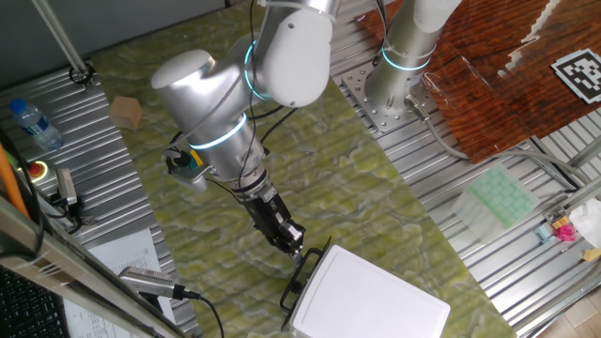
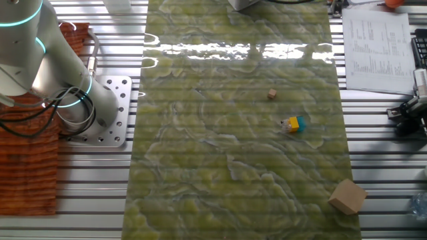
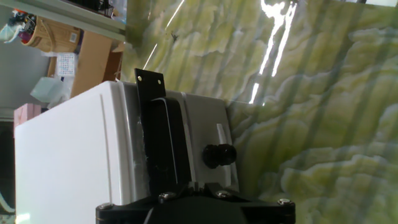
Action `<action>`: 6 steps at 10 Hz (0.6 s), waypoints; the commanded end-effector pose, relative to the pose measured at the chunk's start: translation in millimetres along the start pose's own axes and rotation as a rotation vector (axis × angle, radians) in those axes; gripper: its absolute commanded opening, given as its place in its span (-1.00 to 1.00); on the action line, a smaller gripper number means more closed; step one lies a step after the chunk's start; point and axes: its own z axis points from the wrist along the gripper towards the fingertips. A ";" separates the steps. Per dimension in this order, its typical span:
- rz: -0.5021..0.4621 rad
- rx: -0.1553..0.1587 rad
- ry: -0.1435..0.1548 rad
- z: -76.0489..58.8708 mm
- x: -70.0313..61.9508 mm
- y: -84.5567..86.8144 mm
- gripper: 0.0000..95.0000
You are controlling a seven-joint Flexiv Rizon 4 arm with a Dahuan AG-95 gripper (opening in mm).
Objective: Put things in the drawer
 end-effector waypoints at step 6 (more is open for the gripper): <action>-0.015 0.117 0.041 -0.6 -1.2 -4.6 -1.00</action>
